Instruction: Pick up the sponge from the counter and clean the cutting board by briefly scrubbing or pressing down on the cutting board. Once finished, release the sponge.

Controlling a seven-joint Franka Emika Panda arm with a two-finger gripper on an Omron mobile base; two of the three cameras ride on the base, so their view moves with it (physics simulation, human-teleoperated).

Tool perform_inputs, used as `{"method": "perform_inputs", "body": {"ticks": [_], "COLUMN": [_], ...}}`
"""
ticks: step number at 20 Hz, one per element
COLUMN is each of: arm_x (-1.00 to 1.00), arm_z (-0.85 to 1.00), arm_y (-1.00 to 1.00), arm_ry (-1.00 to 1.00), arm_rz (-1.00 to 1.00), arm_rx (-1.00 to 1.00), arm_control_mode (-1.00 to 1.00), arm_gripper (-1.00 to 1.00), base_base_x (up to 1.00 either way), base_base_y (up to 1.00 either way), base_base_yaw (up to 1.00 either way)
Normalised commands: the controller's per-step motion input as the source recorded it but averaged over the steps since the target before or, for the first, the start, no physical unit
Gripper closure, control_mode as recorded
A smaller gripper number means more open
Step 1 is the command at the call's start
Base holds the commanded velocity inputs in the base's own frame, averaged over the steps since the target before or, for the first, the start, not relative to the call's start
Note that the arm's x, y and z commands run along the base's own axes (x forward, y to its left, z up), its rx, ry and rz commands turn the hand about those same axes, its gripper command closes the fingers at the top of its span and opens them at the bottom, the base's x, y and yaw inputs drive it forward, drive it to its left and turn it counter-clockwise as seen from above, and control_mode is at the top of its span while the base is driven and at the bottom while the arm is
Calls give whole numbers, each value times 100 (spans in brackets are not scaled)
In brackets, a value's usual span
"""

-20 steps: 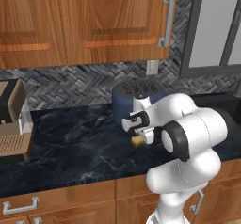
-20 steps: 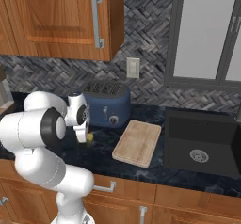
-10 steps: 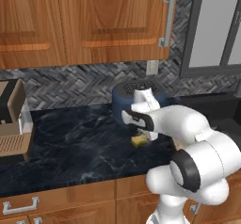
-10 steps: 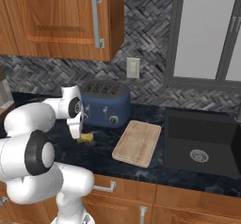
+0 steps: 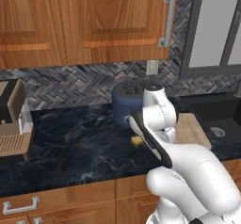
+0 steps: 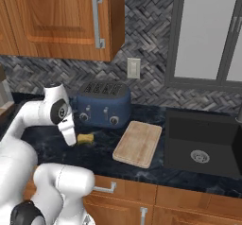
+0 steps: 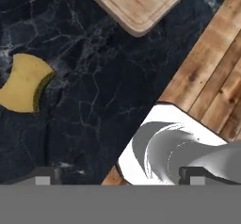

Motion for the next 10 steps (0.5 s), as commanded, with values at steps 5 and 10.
{"method": "perform_inputs", "body": {"ticks": [5, 10], "arm_x": [-89, -89], "arm_z": [80, 66], "arm_y": [-5, -4], "arm_ry": [-4, -15], "arm_rz": [39, 31], "arm_rx": [-5, -8], "arm_control_mode": [-100, -100], "arm_gripper": [-100, -100], "base_base_x": [0, 0], "base_base_y": [0, 0], "base_base_yaw": [0, 0]}}
